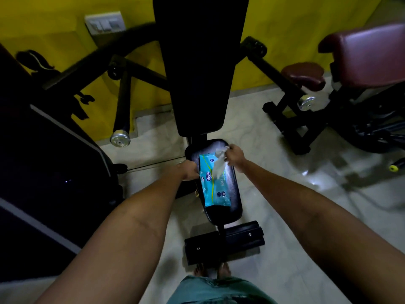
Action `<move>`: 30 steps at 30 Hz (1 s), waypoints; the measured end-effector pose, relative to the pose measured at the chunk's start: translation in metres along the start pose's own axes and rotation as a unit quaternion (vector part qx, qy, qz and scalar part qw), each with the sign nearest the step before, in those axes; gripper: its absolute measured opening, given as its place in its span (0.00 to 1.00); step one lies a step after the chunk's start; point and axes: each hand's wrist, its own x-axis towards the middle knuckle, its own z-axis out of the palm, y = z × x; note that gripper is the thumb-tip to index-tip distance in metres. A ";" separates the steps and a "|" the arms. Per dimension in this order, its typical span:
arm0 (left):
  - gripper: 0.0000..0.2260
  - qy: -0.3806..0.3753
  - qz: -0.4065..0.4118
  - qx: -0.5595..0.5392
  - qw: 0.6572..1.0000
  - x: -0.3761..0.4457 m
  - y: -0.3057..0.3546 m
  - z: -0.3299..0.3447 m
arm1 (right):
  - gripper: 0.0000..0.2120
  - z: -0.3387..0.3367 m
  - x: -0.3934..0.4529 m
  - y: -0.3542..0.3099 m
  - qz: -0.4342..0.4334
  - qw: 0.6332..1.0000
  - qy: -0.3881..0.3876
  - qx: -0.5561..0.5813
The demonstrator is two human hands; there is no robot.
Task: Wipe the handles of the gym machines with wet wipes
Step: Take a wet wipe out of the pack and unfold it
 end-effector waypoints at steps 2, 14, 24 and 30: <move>0.16 0.003 0.005 0.005 1.000 -0.001 0.004 -0.005 | 0.09 -0.006 -0.004 0.003 0.051 0.996 -0.005 0.068; 0.16 -0.004 0.074 0.084 0.994 0.015 0.050 -0.006 | 0.05 -0.057 -0.037 0.031 0.101 0.967 0.086 0.219; 0.15 -0.024 0.176 0.109 0.978 0.028 0.161 0.005 | 0.11 -0.152 -0.091 0.087 0.139 0.912 0.233 0.307; 0.13 -0.048 0.236 0.123 0.963 0.034 0.253 0.015 | 0.15 -0.228 -0.141 0.141 0.132 0.874 0.332 0.329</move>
